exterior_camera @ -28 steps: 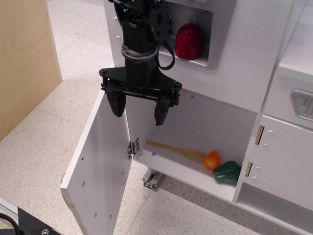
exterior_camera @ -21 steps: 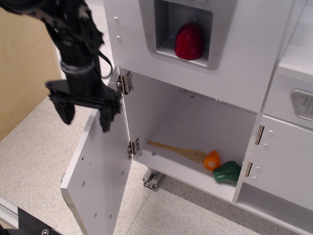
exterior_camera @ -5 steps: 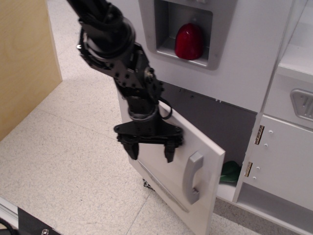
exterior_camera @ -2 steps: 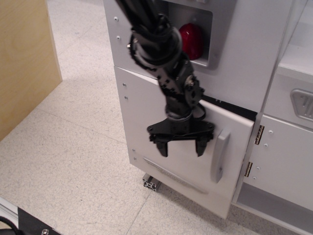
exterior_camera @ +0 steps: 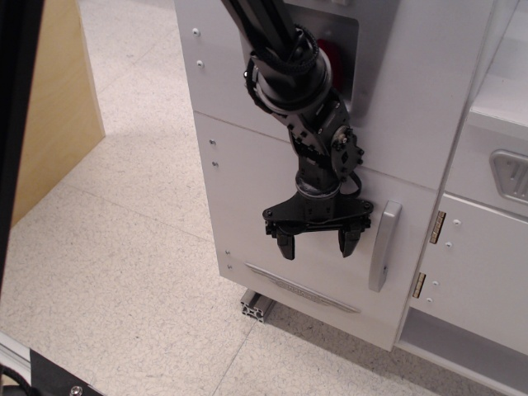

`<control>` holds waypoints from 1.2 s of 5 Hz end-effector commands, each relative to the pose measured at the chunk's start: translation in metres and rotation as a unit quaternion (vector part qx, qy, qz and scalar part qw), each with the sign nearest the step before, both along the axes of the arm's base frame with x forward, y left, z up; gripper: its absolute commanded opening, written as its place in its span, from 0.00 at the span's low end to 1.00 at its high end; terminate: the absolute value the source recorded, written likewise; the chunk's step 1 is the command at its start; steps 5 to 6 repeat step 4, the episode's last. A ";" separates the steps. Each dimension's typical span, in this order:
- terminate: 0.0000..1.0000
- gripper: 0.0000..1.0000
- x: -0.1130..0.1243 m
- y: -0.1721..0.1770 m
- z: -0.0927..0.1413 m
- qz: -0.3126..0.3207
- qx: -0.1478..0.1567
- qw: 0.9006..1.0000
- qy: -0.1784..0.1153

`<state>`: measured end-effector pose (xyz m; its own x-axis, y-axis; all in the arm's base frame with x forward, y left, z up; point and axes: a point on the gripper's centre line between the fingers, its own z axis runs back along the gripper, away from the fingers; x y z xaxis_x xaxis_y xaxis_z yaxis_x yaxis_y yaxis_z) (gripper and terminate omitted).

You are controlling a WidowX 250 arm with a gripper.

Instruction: Close low fridge

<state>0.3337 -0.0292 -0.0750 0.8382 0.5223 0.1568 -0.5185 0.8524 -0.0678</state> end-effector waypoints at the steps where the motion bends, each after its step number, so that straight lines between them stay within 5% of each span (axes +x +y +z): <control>1: 0.00 1.00 -0.010 0.004 0.040 -0.025 -0.013 0.999 -0.022; 3: 0.00 1.00 -0.030 0.007 0.042 -0.057 0.002 0.998 -0.007; 4: 1.00 1.00 -0.030 0.007 0.042 -0.057 0.002 0.998 -0.007; 6: 1.00 1.00 -0.030 0.007 0.042 -0.057 0.002 0.998 -0.007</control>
